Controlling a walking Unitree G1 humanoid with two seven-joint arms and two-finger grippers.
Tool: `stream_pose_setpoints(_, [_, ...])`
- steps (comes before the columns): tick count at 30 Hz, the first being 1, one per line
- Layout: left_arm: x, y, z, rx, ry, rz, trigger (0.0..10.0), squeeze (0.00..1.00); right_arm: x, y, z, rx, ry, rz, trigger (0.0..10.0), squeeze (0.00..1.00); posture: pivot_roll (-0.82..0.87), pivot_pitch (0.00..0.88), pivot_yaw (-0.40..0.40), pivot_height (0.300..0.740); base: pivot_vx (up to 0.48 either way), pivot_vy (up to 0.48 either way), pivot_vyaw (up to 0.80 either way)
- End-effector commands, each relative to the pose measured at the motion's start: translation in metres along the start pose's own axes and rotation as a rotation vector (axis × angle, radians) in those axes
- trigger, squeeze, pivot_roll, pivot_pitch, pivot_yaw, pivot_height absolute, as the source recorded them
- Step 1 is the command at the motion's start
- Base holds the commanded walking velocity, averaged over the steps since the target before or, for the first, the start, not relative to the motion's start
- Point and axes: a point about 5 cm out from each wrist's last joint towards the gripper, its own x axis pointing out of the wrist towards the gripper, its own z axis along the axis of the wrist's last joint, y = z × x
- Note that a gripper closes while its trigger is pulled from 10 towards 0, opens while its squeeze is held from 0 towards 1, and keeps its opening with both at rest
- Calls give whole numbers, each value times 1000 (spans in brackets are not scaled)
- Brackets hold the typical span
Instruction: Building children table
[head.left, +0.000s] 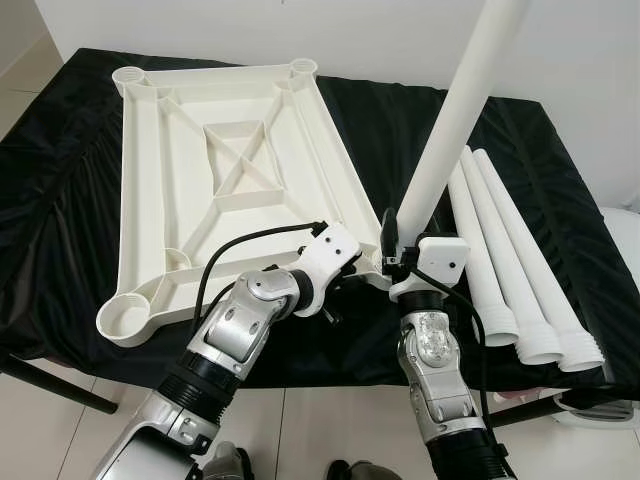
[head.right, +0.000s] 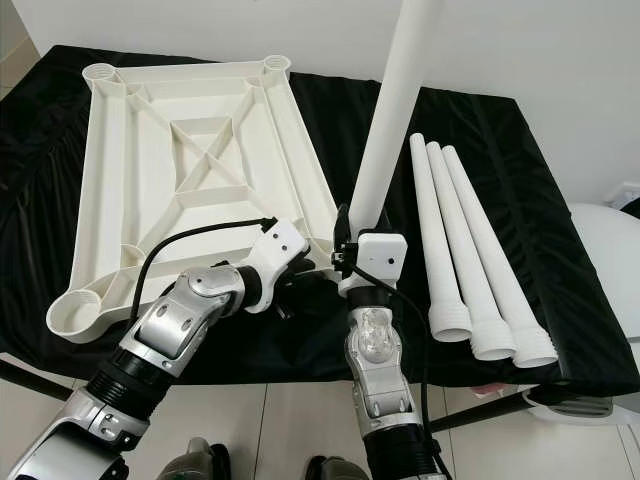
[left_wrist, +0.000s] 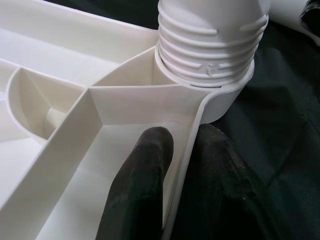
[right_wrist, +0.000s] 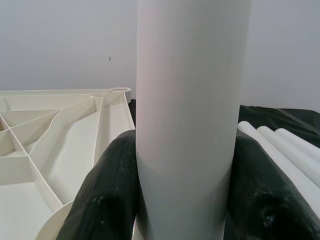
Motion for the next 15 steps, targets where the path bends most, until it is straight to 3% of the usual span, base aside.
stream_pose_setpoints(1, [-10,20,12,24,-51,121,10000,0,-24,-38,-34,-84,178,-161,10000,0,-42,134,-56,740,0,0,0])
stream_pose_setpoints(7, [-10,19,13,24,-52,119,10000,0,-25,-39,-34,-75,176,-155,10000,0,-43,135,-55,740,0,0,0])
stream_pose_setpoints(8, [-10,19,13,24,-52,119,10000,0,-25,-39,-33,-73,174,-154,10000,173,-42,135,-55,740,0,0,0])
stream_pose_setpoints(9, [-10,19,13,24,-52,119,10000,0,-25,-39,-33,-73,174,-154,10000,173,-42,135,-55,740,0,0,0])
stream_pose_setpoints(10, [-10,19,13,24,-53,118,10000,0,-25,-39,-33,-60,174,-146,10000,1000,-41,136,-55,740,0,0,0])
stream_pose_setpoints(15, [-10,19,12,22,-52,119,10000,0,-24,-38,-32,-57,159,-130,10000,1000,-41,139,-56,740,0,0,0])
